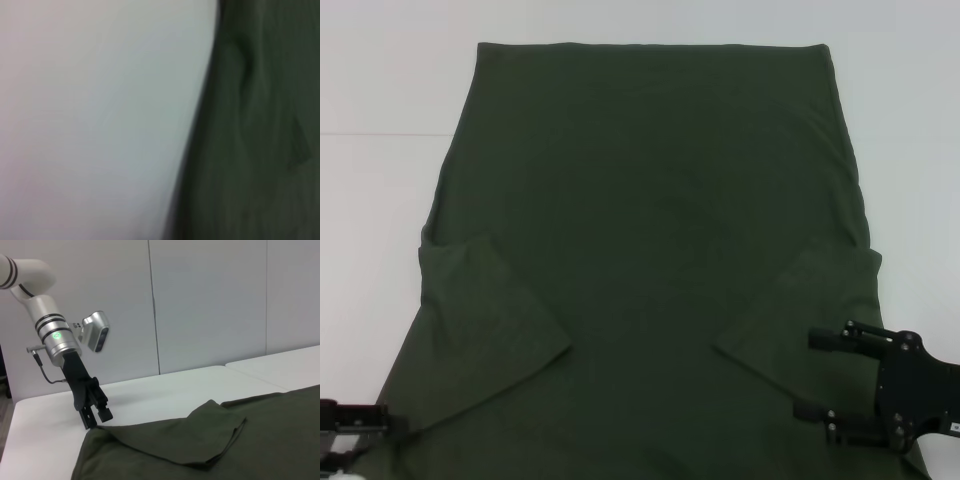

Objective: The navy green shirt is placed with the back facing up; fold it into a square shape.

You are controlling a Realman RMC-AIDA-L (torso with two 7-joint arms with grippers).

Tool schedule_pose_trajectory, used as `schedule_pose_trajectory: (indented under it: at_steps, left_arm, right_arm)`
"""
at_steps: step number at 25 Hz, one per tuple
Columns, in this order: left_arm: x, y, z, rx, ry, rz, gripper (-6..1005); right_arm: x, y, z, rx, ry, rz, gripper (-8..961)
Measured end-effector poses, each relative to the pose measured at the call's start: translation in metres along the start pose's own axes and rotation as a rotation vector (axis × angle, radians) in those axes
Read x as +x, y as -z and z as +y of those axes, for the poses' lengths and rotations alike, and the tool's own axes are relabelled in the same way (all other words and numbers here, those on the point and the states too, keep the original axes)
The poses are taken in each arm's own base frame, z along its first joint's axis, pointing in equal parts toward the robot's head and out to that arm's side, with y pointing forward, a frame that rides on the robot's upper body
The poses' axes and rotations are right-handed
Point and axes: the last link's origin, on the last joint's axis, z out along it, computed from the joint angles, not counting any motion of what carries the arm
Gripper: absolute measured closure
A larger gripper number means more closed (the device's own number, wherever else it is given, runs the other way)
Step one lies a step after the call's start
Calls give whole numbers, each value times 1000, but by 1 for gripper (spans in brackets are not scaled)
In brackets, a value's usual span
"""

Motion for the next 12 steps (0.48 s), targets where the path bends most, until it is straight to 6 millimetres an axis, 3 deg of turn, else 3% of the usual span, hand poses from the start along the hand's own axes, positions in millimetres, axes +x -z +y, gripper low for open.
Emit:
schedule_pose_trajectory:
  at_steps: [12]
  left_arm:
    - [8,-16,19,-44,-31,-38,118]
  right_arm:
    - [-1,1,0,1,-3,-6,125]
